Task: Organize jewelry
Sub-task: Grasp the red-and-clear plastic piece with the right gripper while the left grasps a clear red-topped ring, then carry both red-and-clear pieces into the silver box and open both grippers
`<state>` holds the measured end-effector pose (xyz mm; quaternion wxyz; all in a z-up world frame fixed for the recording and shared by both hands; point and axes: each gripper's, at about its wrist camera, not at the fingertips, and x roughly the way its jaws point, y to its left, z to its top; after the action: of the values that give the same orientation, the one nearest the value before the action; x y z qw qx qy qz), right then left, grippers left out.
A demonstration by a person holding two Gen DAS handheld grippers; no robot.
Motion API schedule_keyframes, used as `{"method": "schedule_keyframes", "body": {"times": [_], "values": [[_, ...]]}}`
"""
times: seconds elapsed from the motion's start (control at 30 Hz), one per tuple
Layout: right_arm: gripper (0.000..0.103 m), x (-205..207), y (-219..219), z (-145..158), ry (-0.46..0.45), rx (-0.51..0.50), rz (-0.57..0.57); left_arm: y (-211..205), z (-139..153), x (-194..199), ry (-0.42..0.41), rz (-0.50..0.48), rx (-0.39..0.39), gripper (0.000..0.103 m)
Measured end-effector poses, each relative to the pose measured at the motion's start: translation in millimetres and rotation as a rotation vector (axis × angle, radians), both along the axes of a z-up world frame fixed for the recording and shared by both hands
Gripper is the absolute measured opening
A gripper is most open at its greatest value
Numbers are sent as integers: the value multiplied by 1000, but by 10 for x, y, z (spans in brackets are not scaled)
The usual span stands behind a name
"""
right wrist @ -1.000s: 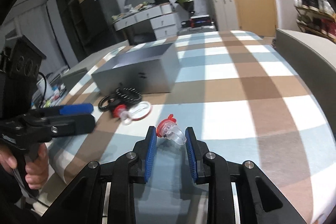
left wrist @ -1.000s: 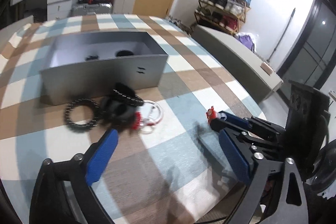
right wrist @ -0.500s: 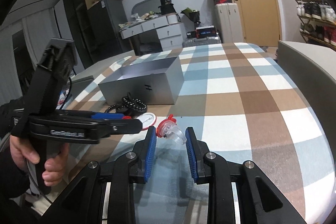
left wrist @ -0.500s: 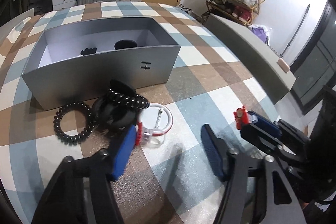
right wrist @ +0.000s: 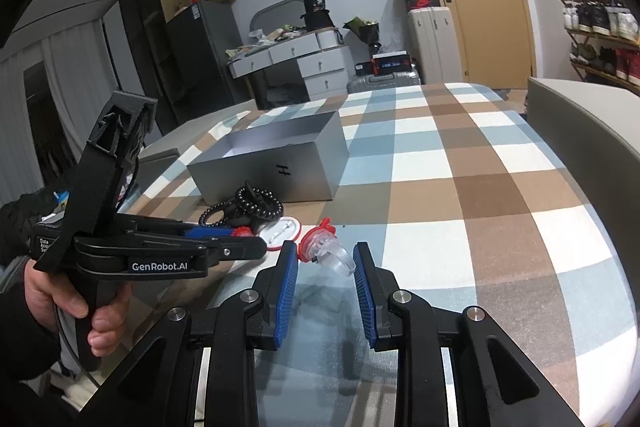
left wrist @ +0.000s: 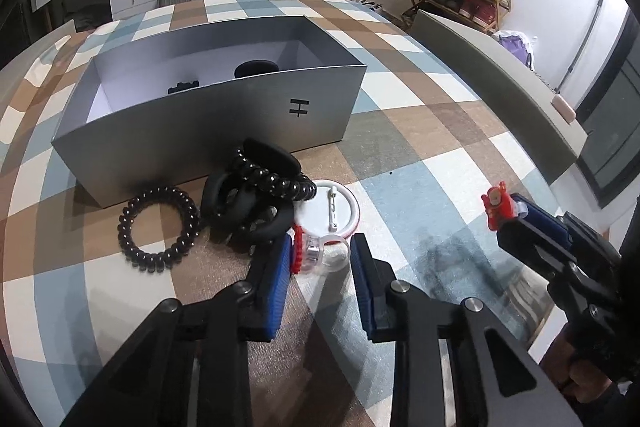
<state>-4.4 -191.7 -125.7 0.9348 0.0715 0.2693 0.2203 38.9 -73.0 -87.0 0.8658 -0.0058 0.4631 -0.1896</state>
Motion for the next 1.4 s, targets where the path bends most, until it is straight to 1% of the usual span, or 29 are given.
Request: {"method": "schedule_keyframes", "body": {"times": [0.07,0.17,0.23,0.3,0.4,0.53,0.7,0.8,1.0,1.13,1.4], "values": [[27,-7,8,20,-4,-2,1,9,29,-46,-10,-7,-3,24],[27,-8,37,47,-1,1,12,26,108,-126,-22,-25,-29,24],[27,3,48,77,-5,3,16,38,181,-184,-43,-32,-30,24],[27,28,58,120,-6,16,26,86,265,-229,-64,-35,-46,24],[27,79,84,192,-10,23,33,165,368,-232,-94,-23,-60,24],[27,179,119,307,-15,52,52,299,484,-172,-128,5,-85,24],[27,410,197,477,-20,88,89,423,587,-39,-178,44,-82,24],[27,585,258,574,-22,108,109,502,631,105,-209,73,-76,24],[27,966,475,719,-20,114,171,630,661,367,-235,115,-86,24],[27,1218,617,782,-9,106,201,691,633,526,-230,129,-89,24],[27,1534,838,727,23,67,248,784,540,711,-196,138,-95,24]]}}
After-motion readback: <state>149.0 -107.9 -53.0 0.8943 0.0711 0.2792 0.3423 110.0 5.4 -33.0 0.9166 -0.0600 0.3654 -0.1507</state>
